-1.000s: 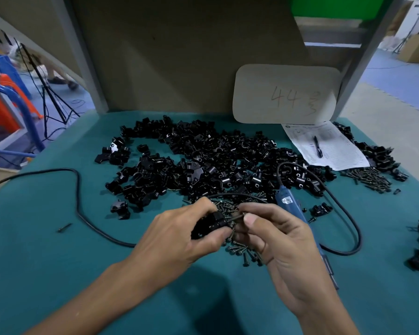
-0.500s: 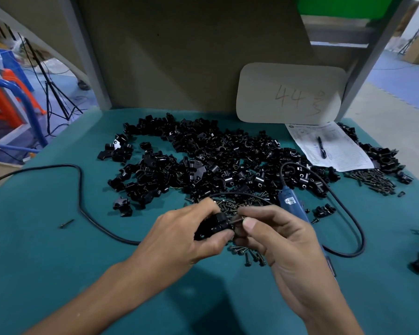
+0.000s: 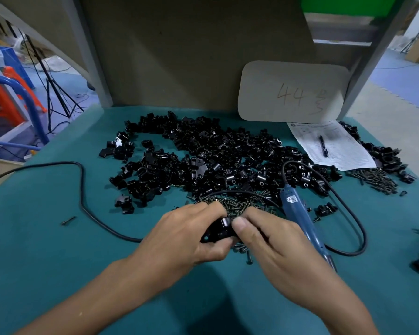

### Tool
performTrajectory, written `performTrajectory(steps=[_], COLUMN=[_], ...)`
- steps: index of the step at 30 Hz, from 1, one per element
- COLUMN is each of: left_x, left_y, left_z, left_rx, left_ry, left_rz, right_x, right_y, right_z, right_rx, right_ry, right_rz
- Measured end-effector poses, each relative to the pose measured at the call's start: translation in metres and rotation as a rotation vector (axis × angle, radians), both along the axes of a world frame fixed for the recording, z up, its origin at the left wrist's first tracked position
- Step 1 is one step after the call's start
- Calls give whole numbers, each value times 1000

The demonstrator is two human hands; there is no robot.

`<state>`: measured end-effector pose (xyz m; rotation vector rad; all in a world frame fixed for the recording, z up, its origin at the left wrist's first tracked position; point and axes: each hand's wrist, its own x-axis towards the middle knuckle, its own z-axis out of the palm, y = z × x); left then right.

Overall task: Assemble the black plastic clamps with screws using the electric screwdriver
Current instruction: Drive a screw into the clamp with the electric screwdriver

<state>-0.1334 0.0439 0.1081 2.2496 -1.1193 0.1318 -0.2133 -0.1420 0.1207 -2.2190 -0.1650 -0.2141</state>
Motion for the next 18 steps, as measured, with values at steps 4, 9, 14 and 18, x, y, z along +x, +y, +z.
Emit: performTrajectory(steps=[4, 9, 14, 18], left_x=[1, -2, 2, 1], left_y=[-2, -5, 2, 2], left_z=[1, 1, 5, 11], left_rx=[-10, 37, 10, -15], left_ry=[-11, -20, -54, -63], left_rz=[-23, -29, 30, 21], right_x=[1, 11, 15, 10], right_y=[-16, -47, -109, -121], right_z=[7, -5, -66, -92], right_rx=[-49, -120, -615, -468], right_ry=[155, 151, 452, 545], right_rz=[153, 4, -587, -609])
